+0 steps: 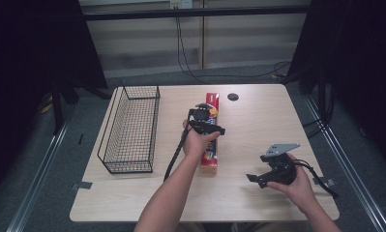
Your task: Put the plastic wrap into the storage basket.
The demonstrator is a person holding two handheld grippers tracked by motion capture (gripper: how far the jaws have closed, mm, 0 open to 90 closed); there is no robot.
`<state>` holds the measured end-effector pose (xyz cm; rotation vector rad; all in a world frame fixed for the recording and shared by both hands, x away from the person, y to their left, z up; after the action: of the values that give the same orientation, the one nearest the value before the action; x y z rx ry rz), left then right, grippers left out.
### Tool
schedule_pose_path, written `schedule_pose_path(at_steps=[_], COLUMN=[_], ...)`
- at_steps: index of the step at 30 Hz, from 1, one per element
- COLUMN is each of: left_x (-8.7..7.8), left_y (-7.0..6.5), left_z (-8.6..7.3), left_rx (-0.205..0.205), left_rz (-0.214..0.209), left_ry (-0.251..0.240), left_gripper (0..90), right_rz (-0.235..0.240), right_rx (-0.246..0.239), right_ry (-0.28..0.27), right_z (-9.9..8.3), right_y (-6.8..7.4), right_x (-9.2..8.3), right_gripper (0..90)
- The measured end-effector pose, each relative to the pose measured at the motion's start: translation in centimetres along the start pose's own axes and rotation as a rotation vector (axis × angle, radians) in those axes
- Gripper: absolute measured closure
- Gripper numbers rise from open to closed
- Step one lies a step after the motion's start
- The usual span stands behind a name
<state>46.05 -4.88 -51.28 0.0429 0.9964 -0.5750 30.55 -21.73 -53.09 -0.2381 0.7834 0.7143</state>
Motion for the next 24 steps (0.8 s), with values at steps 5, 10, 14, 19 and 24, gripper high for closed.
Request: schedule_pose_path(at_steps=[5, 10, 14, 19, 24], left_x=[0.9, 1.4, 1.7, 2.0, 2.3], left_y=[0.3, 0.2, 0.3, 0.4, 0.2], left_z=[0.0, 0.1, 0.0, 0.0, 0.0], left_rx=[-0.012, -0.014, -0.025, -0.05, -0.099], left_rz=[0.023, 0.04, 0.053, 0.042, 0.025], left_ry=[0.028, 0.04, 0.055, 0.075, 0.089], left_gripper=[6.7, 8.9, 15.2, 21.1, 29.8], right_rz=[0.0, 0.003, 0.007, 0.008, 0.007], right_rx=[0.002, 0.008, 0.003, -0.001, -0.002], right_ry=[0.002, 0.002, -0.002, -0.001, 0.001], right_z=[0.0, 0.0, 0.0, 0.0, 0.0], right_y=[0.0, 0.1, 0.1, 0.1, 0.0], right_x=[0.0, -0.1, -0.1, -0.1, 0.0], right_gripper=[7.5, 7.6, 7.6, 7.6, 7.6])
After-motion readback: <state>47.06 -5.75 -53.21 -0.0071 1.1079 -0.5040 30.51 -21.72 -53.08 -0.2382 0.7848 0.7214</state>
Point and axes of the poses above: each handheld gripper's, and its own axes: x roughly forward along the jaws, z roughly out of its top, y roughly to its left, the point moved 8 cm from there along x, roughly forward along the jaws, and after that the axes turned 2 degrees about -z, right-handed, at the moved point
